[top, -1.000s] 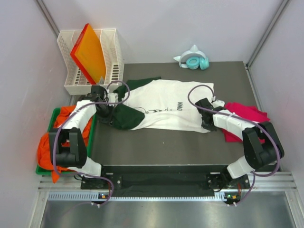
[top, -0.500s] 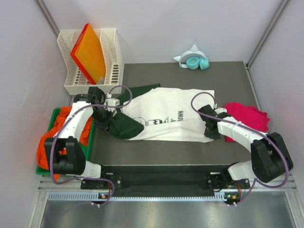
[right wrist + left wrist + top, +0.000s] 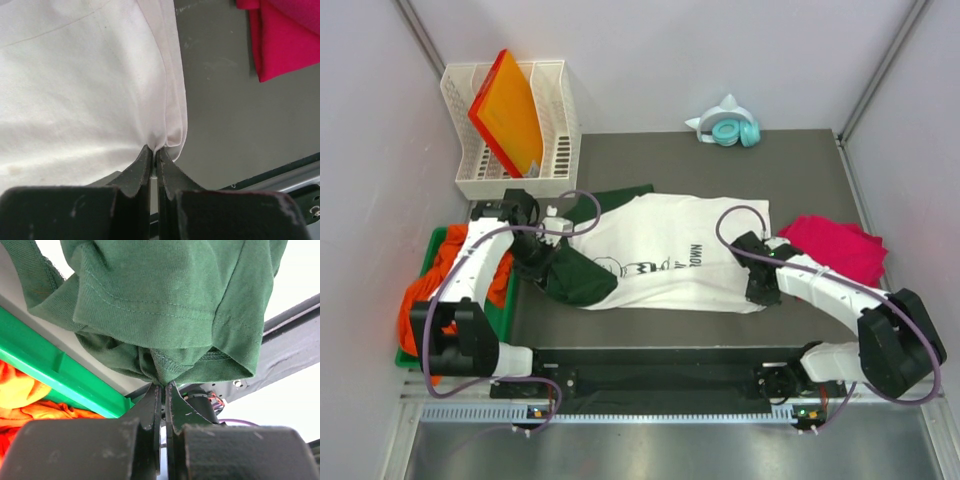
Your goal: Fold and stack the t-shirts
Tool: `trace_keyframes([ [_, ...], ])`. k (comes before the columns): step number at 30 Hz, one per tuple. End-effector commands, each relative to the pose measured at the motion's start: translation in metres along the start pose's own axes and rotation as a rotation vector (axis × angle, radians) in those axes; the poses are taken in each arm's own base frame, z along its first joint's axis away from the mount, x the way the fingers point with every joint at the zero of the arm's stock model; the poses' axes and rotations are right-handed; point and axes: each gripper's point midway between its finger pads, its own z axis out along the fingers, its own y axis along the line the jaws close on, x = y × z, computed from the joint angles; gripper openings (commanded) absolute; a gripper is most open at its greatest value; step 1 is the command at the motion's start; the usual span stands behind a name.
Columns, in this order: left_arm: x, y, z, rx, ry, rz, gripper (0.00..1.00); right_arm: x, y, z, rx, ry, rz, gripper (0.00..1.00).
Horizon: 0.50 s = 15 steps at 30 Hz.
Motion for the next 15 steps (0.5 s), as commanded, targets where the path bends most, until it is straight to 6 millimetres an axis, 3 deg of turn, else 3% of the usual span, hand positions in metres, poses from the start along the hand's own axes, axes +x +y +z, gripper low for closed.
trace_keyframes([
  [1, 0.017, -0.009, -0.002, 0.047, 0.057, 0.004, 0.00, 0.005, -0.001, -0.009, -0.014, 0.003, 0.019, 0.00],
  [3, 0.013, -0.008, -0.003, 0.043, 0.050, -0.003, 0.02, -0.007, 0.002, -0.014, -0.023, -0.032, 0.021, 0.06],
  [6, -0.011, -0.001, -0.015, -0.001, -0.051, 0.006, 0.40, -0.043, 0.018, -0.036, -0.097, -0.154, 0.039, 0.32],
  [7, -0.024, 0.003, -0.024, -0.027, -0.103, 0.008, 0.66, -0.066, 0.030, -0.052, -0.153, -0.218, 0.064, 0.39],
  [9, -0.041, 0.009, -0.034, -0.066, -0.169, 0.011, 0.83, -0.091, 0.039, -0.068, -0.182, -0.285, 0.061, 0.54],
  [10, -0.055, 0.014, -0.041, -0.084, -0.209, 0.004, 0.95, -0.112, 0.051, -0.082, -0.212, -0.324, 0.070, 0.57],
  [15, -0.094, 0.028, -0.046, -0.103, -0.289, -0.053, 0.96, -0.145, 0.097, -0.106, -0.324, -0.352, -0.027, 0.57],
])
